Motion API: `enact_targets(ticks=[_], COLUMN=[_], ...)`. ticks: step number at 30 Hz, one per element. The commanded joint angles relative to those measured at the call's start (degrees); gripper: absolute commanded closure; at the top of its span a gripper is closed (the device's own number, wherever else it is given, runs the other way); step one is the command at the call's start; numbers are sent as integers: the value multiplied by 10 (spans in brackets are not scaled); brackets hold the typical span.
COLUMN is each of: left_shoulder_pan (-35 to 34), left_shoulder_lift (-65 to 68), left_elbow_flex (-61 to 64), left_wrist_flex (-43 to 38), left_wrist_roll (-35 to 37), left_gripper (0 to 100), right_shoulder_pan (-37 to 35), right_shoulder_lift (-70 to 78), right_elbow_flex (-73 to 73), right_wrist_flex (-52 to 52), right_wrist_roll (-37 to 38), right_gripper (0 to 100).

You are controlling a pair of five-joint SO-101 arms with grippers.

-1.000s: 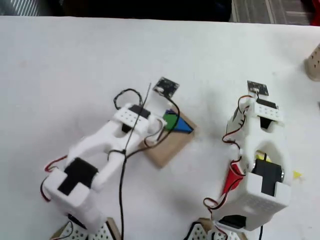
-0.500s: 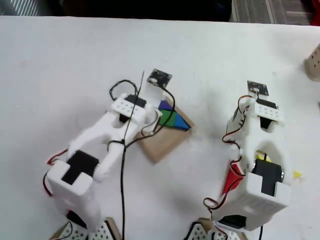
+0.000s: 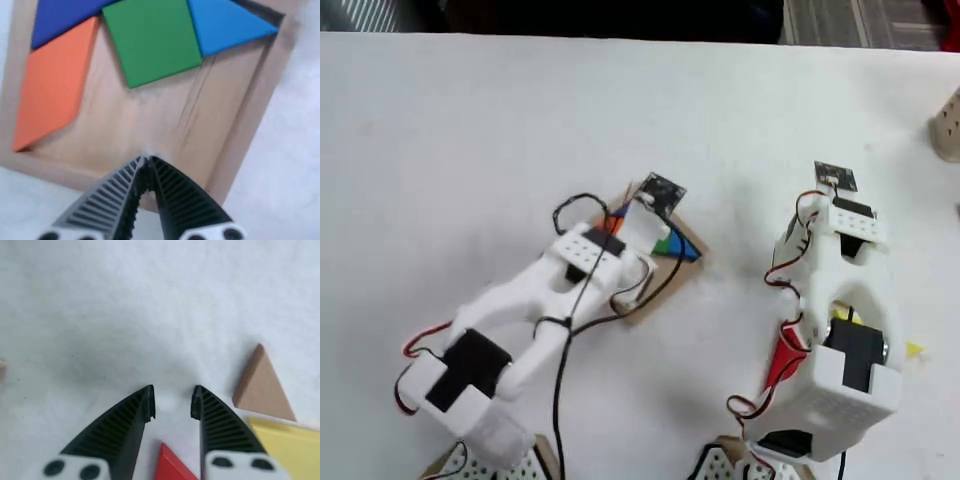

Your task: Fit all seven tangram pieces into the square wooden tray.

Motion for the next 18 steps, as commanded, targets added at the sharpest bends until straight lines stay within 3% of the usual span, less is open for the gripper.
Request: enact_targets(ticks=[1,9,18], left_shoulder_pan=[22,124,133], left_shoulder_lift=[-37,-38,-37], left_elbow_flex=[9,4,4], left_wrist_flex=[-11,-2,-143], left_wrist_roll=[2,8,140], left_gripper=[977,977,977], right_shoulder_pan=[-6,-6,-4], right_shoulder_lift=[-20,-20,-20], right_elbow_flex=[-3,-4,-4], right_wrist_flex=[-7,-7,-7], right_wrist_roll=[7,7,7], right_gripper=[879,879,879])
